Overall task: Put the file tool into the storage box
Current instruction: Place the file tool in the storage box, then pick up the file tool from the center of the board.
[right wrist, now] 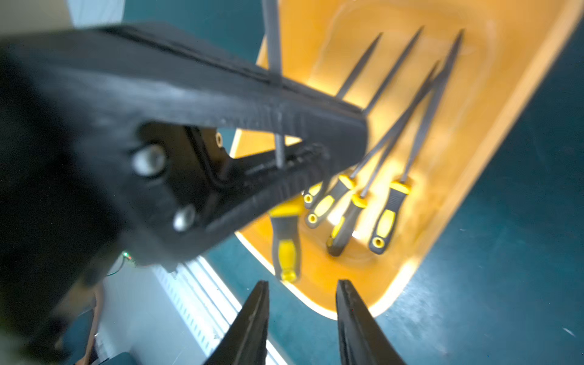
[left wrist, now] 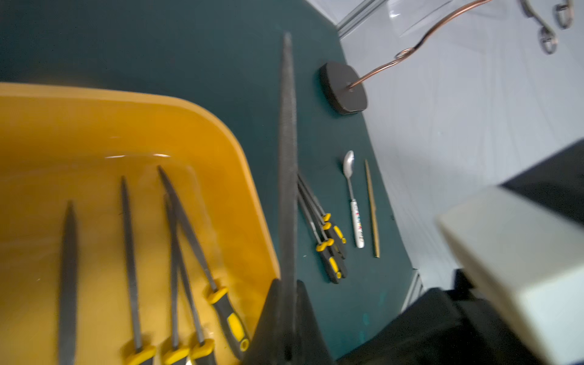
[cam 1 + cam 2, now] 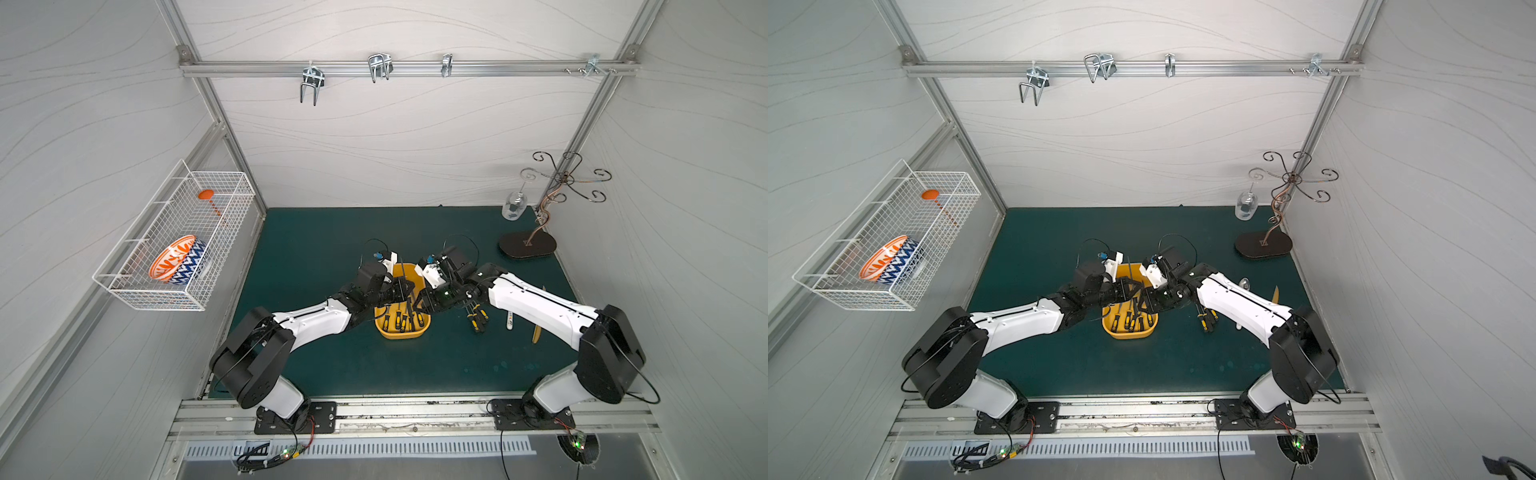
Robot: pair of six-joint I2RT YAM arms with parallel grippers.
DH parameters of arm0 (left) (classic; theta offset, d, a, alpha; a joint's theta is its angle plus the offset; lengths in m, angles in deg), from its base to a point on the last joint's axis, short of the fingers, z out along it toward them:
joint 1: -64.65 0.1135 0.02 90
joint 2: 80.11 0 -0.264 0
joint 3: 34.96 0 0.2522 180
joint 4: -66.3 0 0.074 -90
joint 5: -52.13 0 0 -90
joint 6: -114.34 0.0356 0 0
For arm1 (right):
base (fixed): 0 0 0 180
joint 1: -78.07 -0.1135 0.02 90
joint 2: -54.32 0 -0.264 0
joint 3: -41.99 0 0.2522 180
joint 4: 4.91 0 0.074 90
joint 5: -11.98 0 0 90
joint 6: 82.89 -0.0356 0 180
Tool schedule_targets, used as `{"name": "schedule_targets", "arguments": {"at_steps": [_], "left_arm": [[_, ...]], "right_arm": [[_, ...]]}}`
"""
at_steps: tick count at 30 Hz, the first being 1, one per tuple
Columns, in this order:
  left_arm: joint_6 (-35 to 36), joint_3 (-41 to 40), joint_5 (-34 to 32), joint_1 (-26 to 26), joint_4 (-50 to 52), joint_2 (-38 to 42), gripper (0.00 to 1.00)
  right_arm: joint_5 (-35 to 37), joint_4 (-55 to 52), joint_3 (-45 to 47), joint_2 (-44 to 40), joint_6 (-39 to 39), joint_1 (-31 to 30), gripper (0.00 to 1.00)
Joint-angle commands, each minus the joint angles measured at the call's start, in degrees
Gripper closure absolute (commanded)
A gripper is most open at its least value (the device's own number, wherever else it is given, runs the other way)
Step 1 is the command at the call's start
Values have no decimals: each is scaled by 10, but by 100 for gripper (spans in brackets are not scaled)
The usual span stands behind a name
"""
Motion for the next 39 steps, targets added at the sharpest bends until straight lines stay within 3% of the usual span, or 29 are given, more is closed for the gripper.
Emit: {"name": "schedule_targets", "arguments": {"at_steps": [1, 5, 10, 13, 28, 39], "left_arm": [[44, 39, -64, -4, 88, -26, 100], [63, 63, -86, -15, 135, -55, 100], [62, 85, -84, -20, 147, -76, 65], [61, 85, -84, -20, 146, -75, 56], [57, 76, -88, -20, 138, -60, 53], [50, 65, -91, -20, 131, -47, 52]], "right_arm": [[64, -25, 19, -34, -18, 17, 59], [105, -44, 45, -57, -42, 56, 59], [163, -93, 68, -62, -62, 115, 59], [188, -118, 74, -50, -61, 134, 59], [198, -118, 129, 27, -44, 140, 67], [195, -112, 102, 93, -23, 140, 67]]}}
